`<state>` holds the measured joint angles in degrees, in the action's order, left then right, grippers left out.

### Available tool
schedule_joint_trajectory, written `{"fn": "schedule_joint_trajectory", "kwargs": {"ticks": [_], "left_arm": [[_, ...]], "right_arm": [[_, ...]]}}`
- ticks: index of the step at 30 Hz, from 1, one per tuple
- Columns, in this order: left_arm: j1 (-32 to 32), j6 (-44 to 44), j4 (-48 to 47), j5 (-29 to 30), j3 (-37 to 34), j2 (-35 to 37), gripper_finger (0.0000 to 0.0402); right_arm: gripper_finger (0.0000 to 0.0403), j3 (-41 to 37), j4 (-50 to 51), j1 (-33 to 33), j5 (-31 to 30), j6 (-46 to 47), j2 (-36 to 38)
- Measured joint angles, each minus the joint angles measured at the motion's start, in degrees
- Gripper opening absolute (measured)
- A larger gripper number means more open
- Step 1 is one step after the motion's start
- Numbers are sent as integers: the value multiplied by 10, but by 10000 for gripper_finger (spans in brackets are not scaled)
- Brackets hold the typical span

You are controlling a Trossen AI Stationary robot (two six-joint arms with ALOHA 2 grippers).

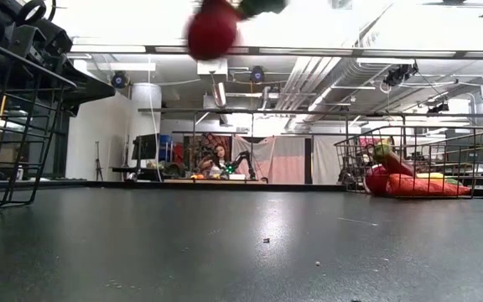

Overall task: Sort produce into baskets
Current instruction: Put the tomato into the left wire basket

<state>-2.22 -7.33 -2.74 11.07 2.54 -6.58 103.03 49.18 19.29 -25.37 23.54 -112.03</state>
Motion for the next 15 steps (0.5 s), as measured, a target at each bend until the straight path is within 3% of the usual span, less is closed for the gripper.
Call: {"fn": "schedule_joint_trajectory", "kwargs": {"ticks": [3, 8, 15], "left_arm": [[0, 0, 0, 0, 0, 0, 0], [0, 0, 0, 0, 0, 0, 0], [0, 0, 0, 0, 0, 0, 0]], "right_arm": [[268, 14, -182, -25, 22, -26, 2], [273, -29, -504, -54, 96, -17, -19], [274, -31, -652, -63, 146, 71, -99]]}}
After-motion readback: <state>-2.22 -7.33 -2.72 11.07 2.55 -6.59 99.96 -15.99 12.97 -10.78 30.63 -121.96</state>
